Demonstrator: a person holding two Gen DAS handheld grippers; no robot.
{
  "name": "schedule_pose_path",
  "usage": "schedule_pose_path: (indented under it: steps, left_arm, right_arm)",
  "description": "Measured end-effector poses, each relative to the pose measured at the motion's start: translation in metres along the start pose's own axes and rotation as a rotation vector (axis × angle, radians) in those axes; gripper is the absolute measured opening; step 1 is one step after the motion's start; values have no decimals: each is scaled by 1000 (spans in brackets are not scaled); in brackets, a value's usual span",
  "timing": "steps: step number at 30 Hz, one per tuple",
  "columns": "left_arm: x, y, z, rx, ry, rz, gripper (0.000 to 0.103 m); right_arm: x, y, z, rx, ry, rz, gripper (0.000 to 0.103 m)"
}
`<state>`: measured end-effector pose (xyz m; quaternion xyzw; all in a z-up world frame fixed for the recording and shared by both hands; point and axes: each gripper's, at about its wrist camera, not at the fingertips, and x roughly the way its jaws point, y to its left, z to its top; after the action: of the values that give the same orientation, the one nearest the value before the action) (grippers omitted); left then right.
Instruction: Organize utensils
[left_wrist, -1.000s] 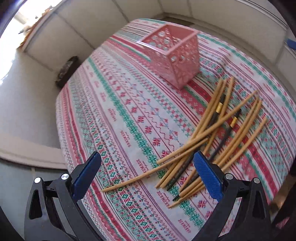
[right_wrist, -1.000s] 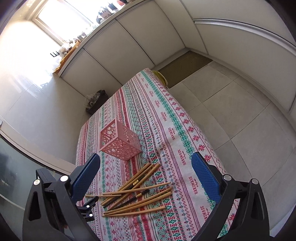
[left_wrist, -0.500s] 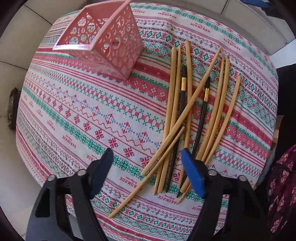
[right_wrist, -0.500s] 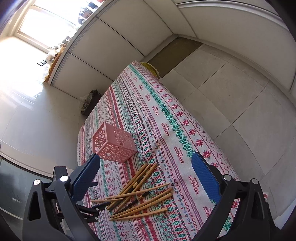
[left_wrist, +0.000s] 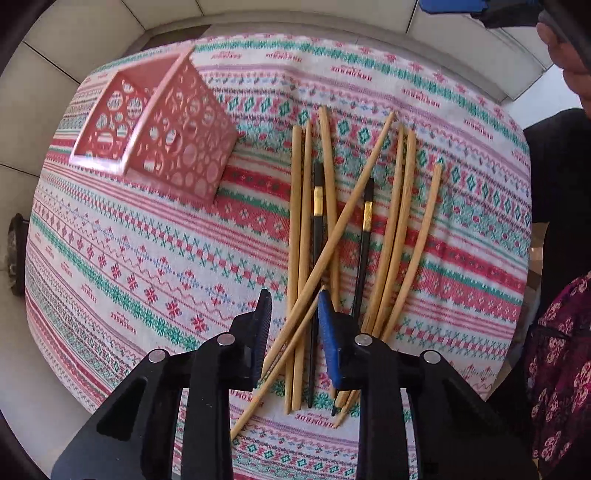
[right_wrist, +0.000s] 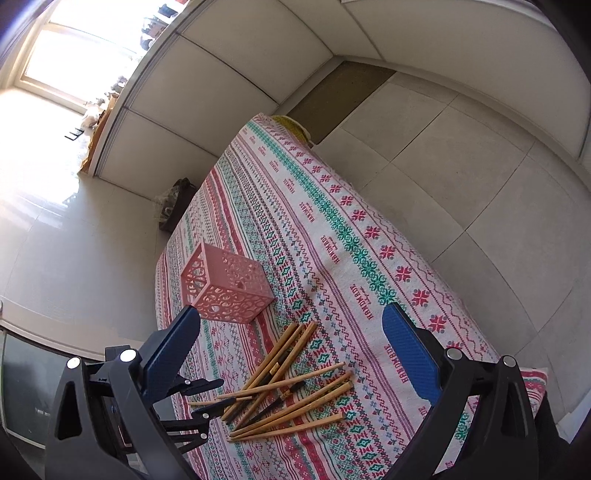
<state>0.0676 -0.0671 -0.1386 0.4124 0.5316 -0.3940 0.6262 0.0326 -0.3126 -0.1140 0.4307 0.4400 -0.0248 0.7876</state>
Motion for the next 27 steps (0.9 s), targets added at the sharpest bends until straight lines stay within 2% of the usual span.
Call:
schedule_pose_path:
  steps: [3,5,7,11,13,14,15,16,18,19,21,24,27]
  left_arm:
    - [-16,-24,32,13,-109,-46,26]
    - [-16,-43,57,55,-128,-56,26]
    - [-3,-61,82,95,-101,-48,26]
    - [30,-80,105,161,-20,-20,26]
    - [39,-85,114,173,6,-13,22]
    - [40,-86,118,165,3,-32,18]
    - [42,-88,121,160,6,-24,8]
    - [43,-90,122,158,9,-23,9]
    - [41,-92,119,139,5,-22,9]
    - [35,-87,102,122,-9,-19,9]
    - [23,-89,89,71,-56,-7,8]
    - [-16,-86,66,-48,-171,23,8]
    - [-64,-76,34,-168,-307,73,7]
  right_arm:
    - [-12,-11,7,44,-47,-8,96]
    - [-21,-20,12,74,-73,-9,96]
    - [-28,-28,15,98,-91,-11,96]
    - [-38,-37,21,117,-96,-1,96]
    - [-42,-39,23,119,-95,6,96]
    - [-44,-41,23,120,-94,12,96]
    - [-46,-42,23,121,-94,15,96]
    - [-47,-43,24,121,-94,17,96]
    - [-47,-45,24,125,-86,15,96]
    - [-46,-46,23,128,-76,16,96]
    - [-42,-47,21,133,-47,16,96]
    - [-27,-44,13,132,41,20,96]
    - [0,-40,-9,133,167,35,96]
